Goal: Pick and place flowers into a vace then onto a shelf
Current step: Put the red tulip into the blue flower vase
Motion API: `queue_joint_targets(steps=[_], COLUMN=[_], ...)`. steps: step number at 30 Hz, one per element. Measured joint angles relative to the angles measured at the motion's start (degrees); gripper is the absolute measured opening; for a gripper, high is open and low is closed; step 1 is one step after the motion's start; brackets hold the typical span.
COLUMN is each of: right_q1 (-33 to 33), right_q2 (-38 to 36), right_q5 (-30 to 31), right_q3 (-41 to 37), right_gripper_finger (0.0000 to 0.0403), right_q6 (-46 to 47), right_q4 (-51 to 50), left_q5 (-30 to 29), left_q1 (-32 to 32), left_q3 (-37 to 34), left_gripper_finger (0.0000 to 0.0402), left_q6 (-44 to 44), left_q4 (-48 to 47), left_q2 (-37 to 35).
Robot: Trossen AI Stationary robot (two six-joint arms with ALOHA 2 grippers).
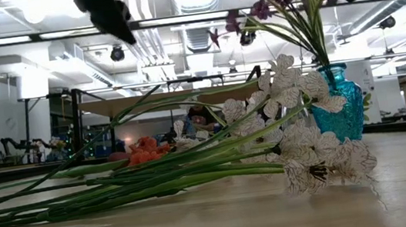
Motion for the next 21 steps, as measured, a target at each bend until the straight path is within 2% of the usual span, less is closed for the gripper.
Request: queue_joint_targets(steps=[5,12,21], right_q1=[0.0,0.0,0.0], right_q2=[0.0,1.1,8.8], right_q5=[0.2,-1.1,-5.8], right_q3=[0.7,4.8,14.3], right_gripper_finger=[0.0214,0.0214,0.0214], right_q6=[0.0,0.0,4.7], right_q4=[-3.2,-9.0,-29.1], left_q5=[0.0,0.0,-0.3], left_q1=[0.0,0.0,0.0], left_q3=[3.6,8.0,20.4], left_gripper_finger=[0.0153,0.0153,0.0153], left_q6=[-0.1,0.2,0.5], left_q4=[-2.3,-10.5,-26.0], left_q2=[0.9,8.5,19.9])
